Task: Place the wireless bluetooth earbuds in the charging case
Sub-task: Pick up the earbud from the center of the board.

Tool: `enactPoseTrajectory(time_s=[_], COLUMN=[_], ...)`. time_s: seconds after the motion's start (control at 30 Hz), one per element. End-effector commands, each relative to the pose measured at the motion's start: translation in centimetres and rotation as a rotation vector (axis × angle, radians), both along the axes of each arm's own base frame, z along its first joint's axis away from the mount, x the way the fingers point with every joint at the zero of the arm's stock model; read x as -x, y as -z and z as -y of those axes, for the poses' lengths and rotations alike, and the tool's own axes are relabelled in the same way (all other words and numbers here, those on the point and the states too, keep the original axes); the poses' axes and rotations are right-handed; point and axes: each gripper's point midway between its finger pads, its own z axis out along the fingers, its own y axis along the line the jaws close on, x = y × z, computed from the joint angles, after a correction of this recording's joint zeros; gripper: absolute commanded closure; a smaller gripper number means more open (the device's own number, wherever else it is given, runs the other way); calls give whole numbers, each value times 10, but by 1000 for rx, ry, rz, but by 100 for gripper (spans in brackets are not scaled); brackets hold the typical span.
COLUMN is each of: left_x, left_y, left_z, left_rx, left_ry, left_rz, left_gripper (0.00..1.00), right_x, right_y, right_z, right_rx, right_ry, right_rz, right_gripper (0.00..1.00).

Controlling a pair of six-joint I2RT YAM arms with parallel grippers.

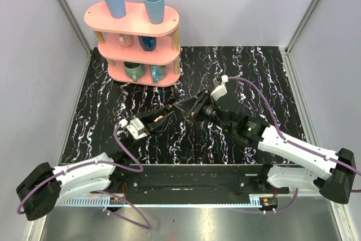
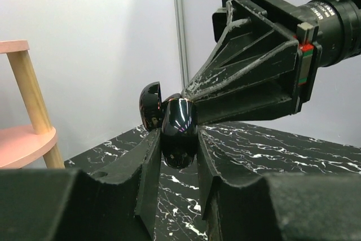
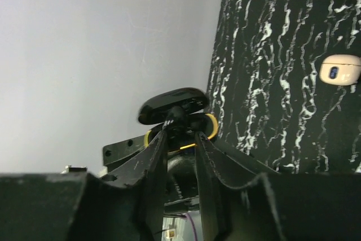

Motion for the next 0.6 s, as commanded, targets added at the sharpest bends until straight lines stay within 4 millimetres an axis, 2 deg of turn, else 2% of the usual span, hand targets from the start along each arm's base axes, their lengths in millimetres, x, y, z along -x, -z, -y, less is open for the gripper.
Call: enactPoseTrajectory(time_s=[0.0,0.13,0.4,0.47,0.57], left_x=[49,45,39,37,34], left_y=[-119,-114,-107,-102,-97], left_z=[-56,-59,-60,-57,-62], left_rx=[391,382,353,329,326], left_ry=[-1,-30,-66,-69,-96], left_rz=[346,334,319,307,292], left_gripper=[100,100,100,100,100], right_x=[3,-1,-4,-9,-19], right_y=[17,23,13,23,53], right_z=[9,24,39,48,71], right_rx=[118,145,161,203,304], right_ry=[9,67,118,161,248], right_rz=[4,9,61,51,15], right_gripper=[67,66,62,61,54])
